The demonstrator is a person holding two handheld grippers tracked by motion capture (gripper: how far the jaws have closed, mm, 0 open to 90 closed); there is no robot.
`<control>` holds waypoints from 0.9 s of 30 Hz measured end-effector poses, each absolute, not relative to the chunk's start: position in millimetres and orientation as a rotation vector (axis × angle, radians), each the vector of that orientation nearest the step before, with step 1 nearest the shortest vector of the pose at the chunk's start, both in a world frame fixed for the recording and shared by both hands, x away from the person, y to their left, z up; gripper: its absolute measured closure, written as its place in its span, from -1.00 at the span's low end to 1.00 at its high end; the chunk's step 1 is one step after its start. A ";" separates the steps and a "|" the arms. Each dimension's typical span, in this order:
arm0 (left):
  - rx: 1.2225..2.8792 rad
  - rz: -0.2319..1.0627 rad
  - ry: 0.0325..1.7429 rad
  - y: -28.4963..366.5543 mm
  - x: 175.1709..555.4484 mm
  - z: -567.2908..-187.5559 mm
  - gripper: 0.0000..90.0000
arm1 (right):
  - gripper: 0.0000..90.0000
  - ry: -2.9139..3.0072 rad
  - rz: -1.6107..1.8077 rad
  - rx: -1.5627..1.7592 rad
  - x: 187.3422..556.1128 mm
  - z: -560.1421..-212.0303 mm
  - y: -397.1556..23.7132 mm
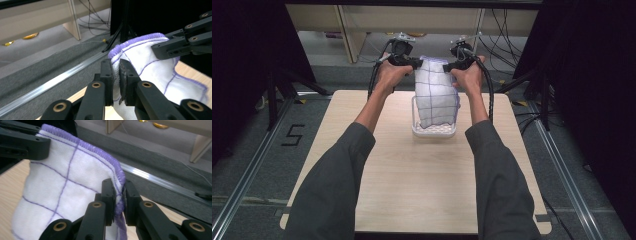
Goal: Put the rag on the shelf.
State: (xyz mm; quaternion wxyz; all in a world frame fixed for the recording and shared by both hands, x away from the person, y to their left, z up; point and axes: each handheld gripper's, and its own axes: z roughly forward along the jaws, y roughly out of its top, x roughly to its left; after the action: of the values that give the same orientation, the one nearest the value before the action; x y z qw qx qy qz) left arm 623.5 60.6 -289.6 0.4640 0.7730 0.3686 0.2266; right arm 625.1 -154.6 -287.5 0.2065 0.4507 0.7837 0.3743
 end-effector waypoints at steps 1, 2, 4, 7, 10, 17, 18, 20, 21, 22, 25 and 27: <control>1.903 0.554 0.906 59.6 624.1 -291.7 0.80 | 0.81 2.178 1.028 1.270 625.7 -289.0 -154.0; 1.900 0.549 0.910 58.2 624.5 -294.2 0.80 | 0.81 2.177 1.020 1.267 626.7 -290.8 -154.4; 1.911 0.548 0.907 56.0 624.9 -298.8 0.80 | 0.79 2.181 1.000 1.274 628.4 -295.2 -155.4; 1.929 0.554 0.932 54.4 625.4 -304.9 0.79 | 0.77 2.188 0.981 1.284 630.7 -302.6 -157.3; 1.947 0.540 0.938 52.9 625.7 -310.1 0.77 | 0.67 2.195 0.962 1.290 632.0 -309.9 -156.2; 1.945 0.506 0.946 58.3 623.4 -310.7 0.38 | 0.29 2.147 0.962 1.349 634.0 -315.2 -158.1; 1.945 0.506 0.946 58.3 623.4 -310.7 0.38 | 0.29 2.147 0.962 1.349 634.0 -315.2 -158.1; 1.955 0.495 0.949 62.9 622.4 -310.8 0.37 | 0.29 2.151 0.972 1.352 632.8 -313.4 -160.5; 1.958 0.493 0.958 65.2 621.7 -311.5 0.36 | 0.28 2.141 0.979 1.358 631.4 -312.4 -161.7; 1.966 0.494 0.961 68.1 620.7 -312.1 0.36 | 0.27 2.144 0.982 1.339 630.9 -311.6 -163.5; 1.954 0.470 0.972 76.9 617.5 -313.9 0.32 | 0.25 2.151 0.978 1.328 626.7 -308.5 -168.3; 1.952 0.467 0.979 83.6 614.3 -314.4 0.30 | 0.24 2.148 0.986 1.325 623.7 -306.9 -173.3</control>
State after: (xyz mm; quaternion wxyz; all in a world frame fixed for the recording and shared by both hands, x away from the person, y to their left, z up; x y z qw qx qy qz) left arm 614.3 83.6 -314.4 0.4386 0.7855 0.3940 0.1881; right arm 623.7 -173.3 -306.9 0.2143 0.4775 0.7745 0.3553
